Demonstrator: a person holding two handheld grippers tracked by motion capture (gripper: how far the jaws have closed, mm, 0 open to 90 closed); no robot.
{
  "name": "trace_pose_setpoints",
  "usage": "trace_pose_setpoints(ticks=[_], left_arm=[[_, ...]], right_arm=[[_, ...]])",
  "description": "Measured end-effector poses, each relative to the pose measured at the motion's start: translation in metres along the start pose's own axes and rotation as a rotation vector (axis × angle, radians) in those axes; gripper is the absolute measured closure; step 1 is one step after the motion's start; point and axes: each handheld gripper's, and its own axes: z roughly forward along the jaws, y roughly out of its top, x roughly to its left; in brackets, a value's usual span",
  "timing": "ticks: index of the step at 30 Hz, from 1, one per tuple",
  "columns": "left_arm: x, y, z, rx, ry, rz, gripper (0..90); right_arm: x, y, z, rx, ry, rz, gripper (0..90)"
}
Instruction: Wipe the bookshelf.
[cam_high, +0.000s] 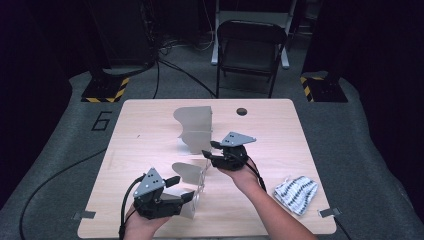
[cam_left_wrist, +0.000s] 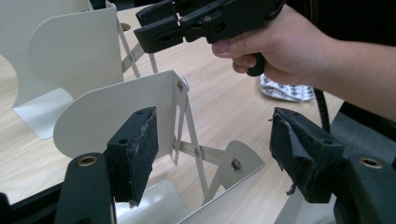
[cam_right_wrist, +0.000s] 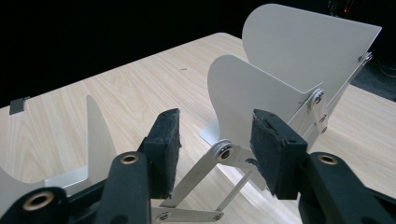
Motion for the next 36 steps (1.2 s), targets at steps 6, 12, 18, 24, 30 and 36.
trace_pose_setpoints(ticks=[6,12,18,24,30,36], left_arm=[[0.001,-0.004,0.001,0.011,0.020,-0.001,31.8],[0.001,-0.004,0.001,0.013,0.023,-0.001,31.3],[0.000,-0.004,0.002,0.015,0.026,0.000,31.3],[-0.001,-0.005,0.001,0.011,0.029,0.016,34.5],[-0.001,-0.006,0.000,0.006,0.044,0.021,35.7],[0.002,-0.009,-0.003,0.001,0.043,0.007,36.2]], right_arm=[[-0.002,-0.001,0.004,0.020,0.001,-0.005,56.8],[-0.003,-0.002,0.010,0.021,-0.006,-0.011,60.3],[-0.004,-0.001,0.016,0.037,-0.009,-0.024,61.5],[-0.004,0.000,0.017,0.042,-0.010,-0.053,66.9],[-0.002,0.000,0.015,0.057,-0.022,-0.088,67.6],[-0.004,-0.002,0.009,0.074,-0.016,-0.087,67.5]])
